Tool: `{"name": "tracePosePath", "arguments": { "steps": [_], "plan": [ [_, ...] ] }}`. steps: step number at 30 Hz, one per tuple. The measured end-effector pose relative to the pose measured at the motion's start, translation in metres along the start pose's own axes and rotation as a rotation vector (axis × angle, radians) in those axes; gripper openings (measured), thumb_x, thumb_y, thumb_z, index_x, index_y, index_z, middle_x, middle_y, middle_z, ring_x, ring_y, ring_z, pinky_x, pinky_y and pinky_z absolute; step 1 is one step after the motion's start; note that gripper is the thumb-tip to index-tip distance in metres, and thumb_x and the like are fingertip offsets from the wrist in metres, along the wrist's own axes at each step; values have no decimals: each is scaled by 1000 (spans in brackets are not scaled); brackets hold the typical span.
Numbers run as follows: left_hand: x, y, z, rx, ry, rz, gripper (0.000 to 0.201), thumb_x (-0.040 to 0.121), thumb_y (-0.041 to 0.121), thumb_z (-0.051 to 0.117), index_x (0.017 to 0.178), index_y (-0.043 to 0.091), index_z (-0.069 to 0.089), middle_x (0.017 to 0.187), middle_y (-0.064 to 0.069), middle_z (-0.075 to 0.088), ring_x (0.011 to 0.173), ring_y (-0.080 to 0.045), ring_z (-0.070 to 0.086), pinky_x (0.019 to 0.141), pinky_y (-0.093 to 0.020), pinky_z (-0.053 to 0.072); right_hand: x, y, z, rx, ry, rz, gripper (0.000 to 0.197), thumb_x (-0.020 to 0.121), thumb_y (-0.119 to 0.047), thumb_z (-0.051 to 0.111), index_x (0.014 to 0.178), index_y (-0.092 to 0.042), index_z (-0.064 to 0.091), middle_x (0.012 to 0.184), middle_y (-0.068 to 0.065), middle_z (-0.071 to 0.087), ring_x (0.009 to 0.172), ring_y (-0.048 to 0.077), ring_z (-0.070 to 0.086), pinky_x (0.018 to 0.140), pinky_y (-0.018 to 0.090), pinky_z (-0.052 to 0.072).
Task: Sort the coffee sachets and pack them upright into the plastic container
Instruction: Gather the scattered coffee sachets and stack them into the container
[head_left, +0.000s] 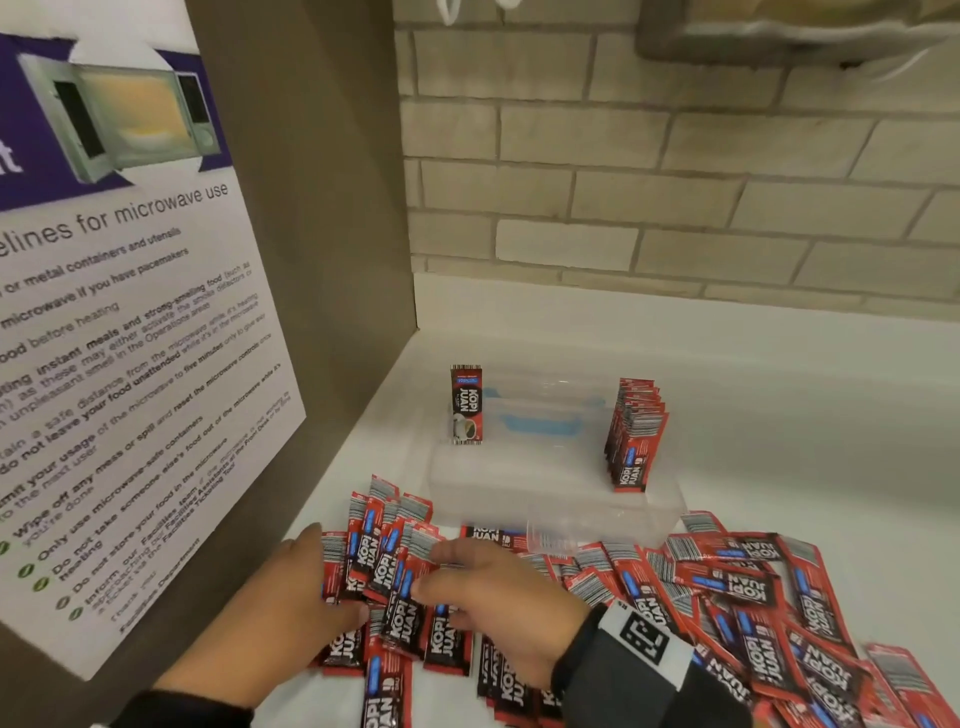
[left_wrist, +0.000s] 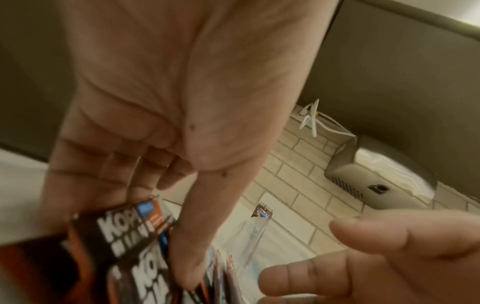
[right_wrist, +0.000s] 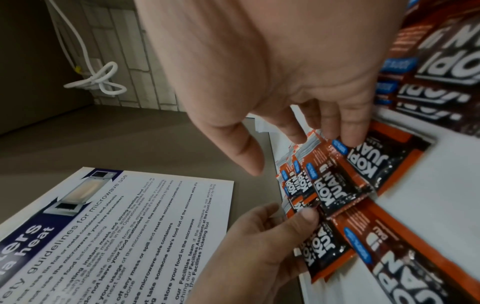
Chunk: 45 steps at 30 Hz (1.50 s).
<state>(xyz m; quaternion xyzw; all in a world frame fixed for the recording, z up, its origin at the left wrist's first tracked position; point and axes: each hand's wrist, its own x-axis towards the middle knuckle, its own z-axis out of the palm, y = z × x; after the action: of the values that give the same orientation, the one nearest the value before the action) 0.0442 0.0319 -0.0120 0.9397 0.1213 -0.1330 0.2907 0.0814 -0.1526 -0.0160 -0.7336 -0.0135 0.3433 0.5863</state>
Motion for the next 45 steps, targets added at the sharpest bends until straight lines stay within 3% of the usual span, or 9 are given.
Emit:
{"name": "tracePosePath", "arguments": {
  "steps": [4, 8, 11, 15, 18, 27, 31, 37, 45],
  "plan": [
    [6, 18, 2, -104, -64, 54, 32, 70, 4, 73, 90, 24, 57, 83, -3, 69, 73, -2, 67, 64, -18, 52, -1, -1, -4, 4, -58, -9, 20, 86, -15, 61, 105, -19, 62, 102, -8, 64, 90, 1, 58, 75, 15, 45],
    [11, 26, 6, -274, -94, 49, 27, 75, -2, 65, 91, 19, 63, 79, 2, 74, 69, -8, 69, 62, -22, 54, 2, 4, -5, 56, -108, -36, 24, 86, -9, 58, 110, -11, 64, 94, -4, 66, 76, 0, 62, 59, 8, 45],
    [17, 28, 10, -491, -95, -57, 27, 76, 5, 65, 102, 13, 61, 80, -7, 74, 74, -20, 72, 68, -32, 56, 5, 3, -1, 48, -85, -51, 32, 80, -14, 63, 112, -10, 64, 104, 1, 67, 87, 6, 64, 70, 13, 49],
    [22, 32, 18, -599, -51, -82, 24, 90, 29, 62, 110, 17, 56, 88, -2, 73, 78, -17, 72, 73, -34, 55, 17, 10, 6, -104, -26, -89, 85, 48, -48, 66, 127, -19, 55, 133, 3, 50, 118, 20, 54, 101, 39, 45],
    [22, 34, 20, -511, -34, -32, 23, 93, 33, 56, 110, 17, 53, 94, 0, 70, 84, -15, 69, 78, -32, 54, 19, 11, 7, -142, -42, -112, 68, 45, -46, 62, 108, -20, 64, 125, 1, 52, 107, 26, 59, 95, 45, 48],
    [20, 22, 17, -559, 43, -32, 10, 98, 16, 45, 106, 19, 51, 92, -8, 70, 78, -21, 70, 68, -34, 53, -1, -9, -2, -107, -63, -152, 31, 82, -10, 59, 112, -4, 65, 106, 11, 68, 91, 17, 64, 87, 32, 50],
    [13, 14, 11, -561, 156, -20, 13, 99, 17, 44, 101, 27, 51, 95, -7, 68, 78, -22, 69, 59, -32, 53, -5, -12, -8, -148, -4, -170, 35, 86, -14, 60, 120, -11, 58, 105, -3, 62, 93, 8, 57, 90, 28, 47],
    [1, 17, -4, -719, 276, 54, 18, 99, 20, 44, 99, 37, 51, 104, -1, 66, 91, -19, 67, 84, -41, 51, -4, -21, -7, -61, 66, -231, 33, 88, -14, 58, 121, -18, 54, 103, -5, 54, 98, 11, 54, 91, 29, 46],
    [2, 59, -4, -868, 178, 263, 31, 100, 20, 42, 117, 44, 50, 108, 6, 69, 95, -6, 67, 78, -27, 49, 11, -54, 4, 455, -158, -218, 36, 94, -23, 53, 129, -16, 47, 111, 9, 64, 93, 21, 63, 84, 39, 50]
  ]
}}
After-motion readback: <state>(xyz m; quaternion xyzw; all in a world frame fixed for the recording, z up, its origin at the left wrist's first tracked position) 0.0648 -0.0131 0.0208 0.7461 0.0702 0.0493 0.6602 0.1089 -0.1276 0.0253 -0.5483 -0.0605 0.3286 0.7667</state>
